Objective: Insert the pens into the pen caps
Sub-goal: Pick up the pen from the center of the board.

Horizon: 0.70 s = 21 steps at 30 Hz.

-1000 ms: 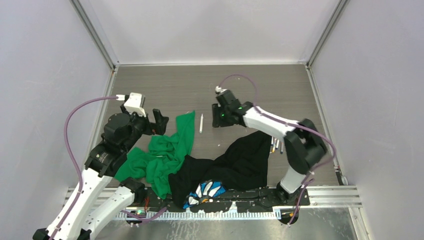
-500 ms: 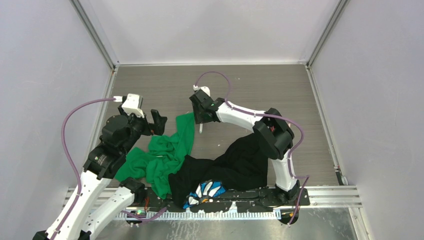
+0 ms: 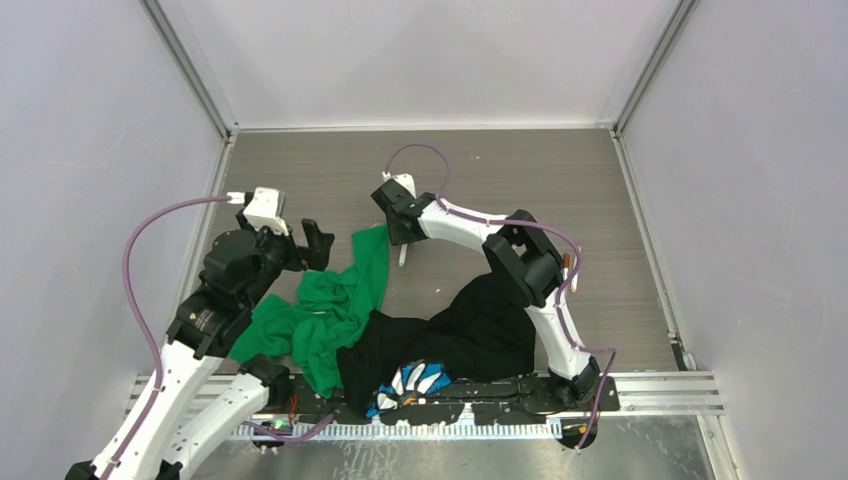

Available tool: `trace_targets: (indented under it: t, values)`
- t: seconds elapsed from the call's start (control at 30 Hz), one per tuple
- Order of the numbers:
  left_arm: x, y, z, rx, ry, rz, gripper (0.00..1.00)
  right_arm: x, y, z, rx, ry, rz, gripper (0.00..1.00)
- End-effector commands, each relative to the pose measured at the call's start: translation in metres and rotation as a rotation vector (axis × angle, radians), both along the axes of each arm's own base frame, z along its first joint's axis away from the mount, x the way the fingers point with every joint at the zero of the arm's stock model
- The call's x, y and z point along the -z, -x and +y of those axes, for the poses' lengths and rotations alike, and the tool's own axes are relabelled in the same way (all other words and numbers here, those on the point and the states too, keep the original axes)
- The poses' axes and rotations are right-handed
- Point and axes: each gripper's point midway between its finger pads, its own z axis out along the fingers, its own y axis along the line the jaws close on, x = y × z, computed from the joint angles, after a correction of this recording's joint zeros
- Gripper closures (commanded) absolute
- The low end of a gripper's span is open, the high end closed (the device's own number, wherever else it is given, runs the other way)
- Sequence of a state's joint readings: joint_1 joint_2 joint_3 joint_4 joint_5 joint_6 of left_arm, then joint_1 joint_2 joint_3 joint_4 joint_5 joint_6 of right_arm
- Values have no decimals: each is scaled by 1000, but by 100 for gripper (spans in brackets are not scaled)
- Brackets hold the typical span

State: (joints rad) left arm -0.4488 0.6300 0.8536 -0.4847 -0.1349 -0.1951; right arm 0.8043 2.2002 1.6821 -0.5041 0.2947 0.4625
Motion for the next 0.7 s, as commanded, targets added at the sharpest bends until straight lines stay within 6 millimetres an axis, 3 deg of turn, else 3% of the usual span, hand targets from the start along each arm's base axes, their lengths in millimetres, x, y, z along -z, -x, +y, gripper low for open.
trace_targets:
  t: [0.0, 0.13, 0.27, 0.3, 0.4, 0.57, 0.67]
  values:
    - [-15, -3, 0, -31, 66, -26, 2, -5, -9, 0, 11, 19, -25, 64]
    - [-10, -3, -10, -57, 208, 53, 2, -2, -2, -13, 31, 52, -16, 74]
    - [22, -8, -28, -68, 345, 174, 1, 2, 9, -28, 42, 43, 18, 94]
    - [30, -9, -36, -50, 381, 196, 0, 2, 13, -33, 45, 32, 26, 98]
    - [47, -12, -67, 57, 513, 237, 4, 2, 24, -47, 60, -44, 57, 99]
    - [52, -10, -100, 187, 663, 264, 7, -56, 34, -46, 26, -408, 34, 99]
    - [43, -4, -115, 273, 739, 262, 8, -105, 43, -40, -18, -677, -21, 99]
